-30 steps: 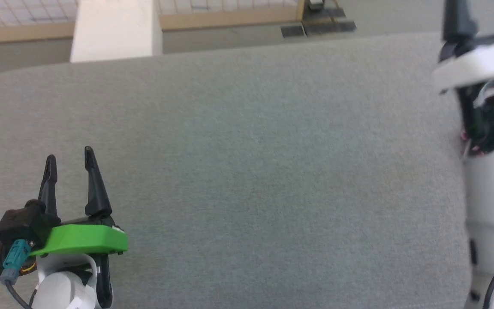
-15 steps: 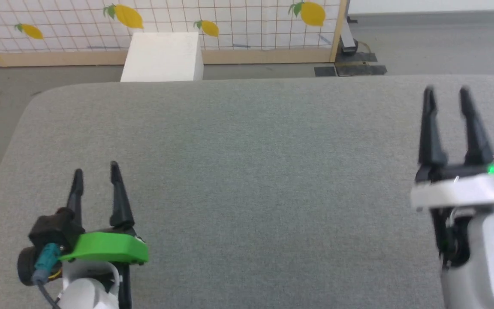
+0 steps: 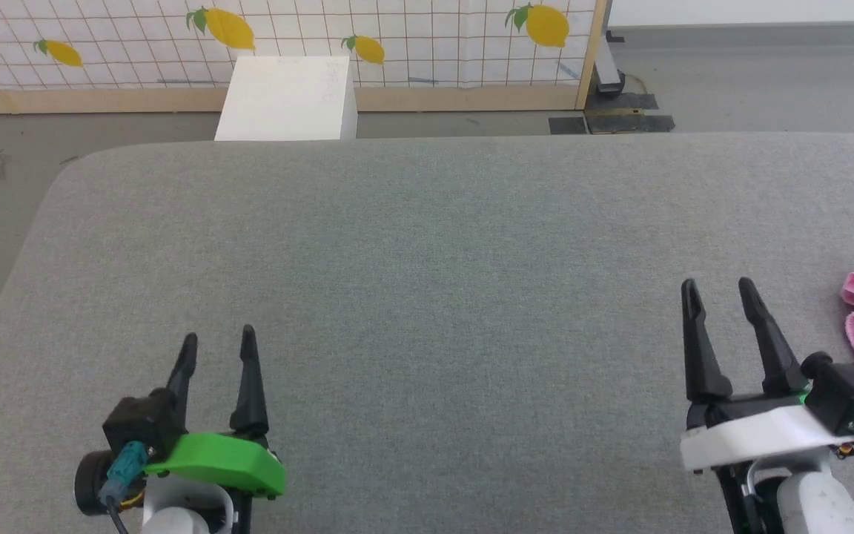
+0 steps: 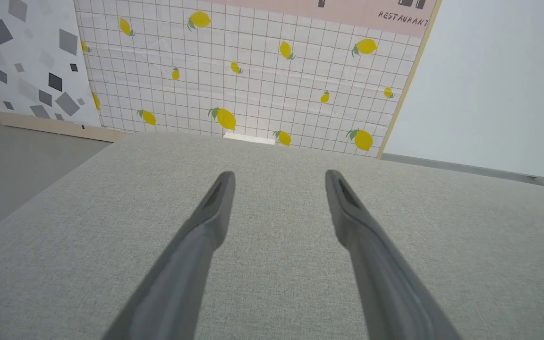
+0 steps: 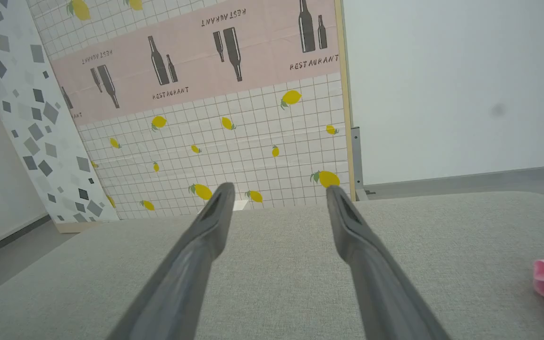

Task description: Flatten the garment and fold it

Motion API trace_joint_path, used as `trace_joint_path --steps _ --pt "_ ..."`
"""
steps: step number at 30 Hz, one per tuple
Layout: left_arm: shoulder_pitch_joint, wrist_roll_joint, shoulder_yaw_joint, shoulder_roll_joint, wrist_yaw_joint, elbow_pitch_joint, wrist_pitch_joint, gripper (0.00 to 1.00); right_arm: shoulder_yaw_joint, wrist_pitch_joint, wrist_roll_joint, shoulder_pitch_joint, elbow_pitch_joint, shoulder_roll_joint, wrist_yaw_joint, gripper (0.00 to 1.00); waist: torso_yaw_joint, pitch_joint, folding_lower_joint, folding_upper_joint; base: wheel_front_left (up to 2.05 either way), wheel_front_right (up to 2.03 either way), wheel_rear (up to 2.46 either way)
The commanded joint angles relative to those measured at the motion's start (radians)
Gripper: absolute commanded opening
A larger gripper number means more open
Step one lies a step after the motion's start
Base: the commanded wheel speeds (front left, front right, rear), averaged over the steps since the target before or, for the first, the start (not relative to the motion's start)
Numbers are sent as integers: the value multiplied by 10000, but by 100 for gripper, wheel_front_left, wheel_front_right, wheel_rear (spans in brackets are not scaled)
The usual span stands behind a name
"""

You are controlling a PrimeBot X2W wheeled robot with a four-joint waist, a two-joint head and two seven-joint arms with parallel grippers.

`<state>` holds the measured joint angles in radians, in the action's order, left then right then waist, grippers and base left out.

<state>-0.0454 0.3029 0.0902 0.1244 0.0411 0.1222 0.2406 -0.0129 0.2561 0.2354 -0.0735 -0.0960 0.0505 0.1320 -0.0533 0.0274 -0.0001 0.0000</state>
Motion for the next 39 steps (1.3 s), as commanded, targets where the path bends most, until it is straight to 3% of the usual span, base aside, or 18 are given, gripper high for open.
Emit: trace_joint_path --steps 1,19,20,39 --pt "175 151 23 -62 -70 88 81 100 17 55 -118 187 -60 -2 -13 100 11 -27 1 0 0 0 0" --pt "196 264 155 -127 120 796 50 100 -145 56 -93 454 -875 -3 -13 100 -13 -119 1 0 0 0 0" --pt "183 302 168 -188 55 788 57 0 -146 -2 -146 414 -859 2 0 0 -13 -120 1 0 0 0 0" --pt "217 -108 35 -267 -12 535 -253 0 -113 -328 -424 453 -630 1 -2 0 55 -140 1 0 0 0 0"
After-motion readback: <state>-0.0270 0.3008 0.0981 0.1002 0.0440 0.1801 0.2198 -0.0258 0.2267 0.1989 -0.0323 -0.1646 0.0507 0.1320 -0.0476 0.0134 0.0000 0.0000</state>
